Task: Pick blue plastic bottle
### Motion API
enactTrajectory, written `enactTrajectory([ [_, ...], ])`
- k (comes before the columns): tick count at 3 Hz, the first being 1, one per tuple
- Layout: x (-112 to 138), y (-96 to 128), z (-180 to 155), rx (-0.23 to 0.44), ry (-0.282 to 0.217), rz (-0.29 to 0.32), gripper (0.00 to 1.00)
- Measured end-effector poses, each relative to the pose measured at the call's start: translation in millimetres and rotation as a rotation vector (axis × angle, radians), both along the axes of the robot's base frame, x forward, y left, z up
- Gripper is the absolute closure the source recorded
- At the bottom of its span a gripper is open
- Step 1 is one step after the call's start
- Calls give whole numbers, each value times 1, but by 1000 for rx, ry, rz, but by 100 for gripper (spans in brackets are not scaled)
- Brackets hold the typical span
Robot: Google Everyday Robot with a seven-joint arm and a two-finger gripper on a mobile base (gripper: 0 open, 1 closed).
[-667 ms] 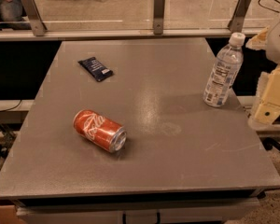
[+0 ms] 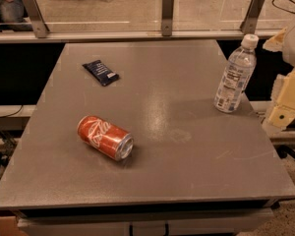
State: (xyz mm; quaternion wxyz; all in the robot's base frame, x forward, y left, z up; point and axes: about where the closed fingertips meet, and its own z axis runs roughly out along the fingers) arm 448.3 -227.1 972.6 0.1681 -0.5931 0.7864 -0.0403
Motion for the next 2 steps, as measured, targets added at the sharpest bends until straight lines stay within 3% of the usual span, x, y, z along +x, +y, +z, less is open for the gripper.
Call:
enactTrajectory([
  [2, 37, -37, -15, 76, -97, -68, 0],
])
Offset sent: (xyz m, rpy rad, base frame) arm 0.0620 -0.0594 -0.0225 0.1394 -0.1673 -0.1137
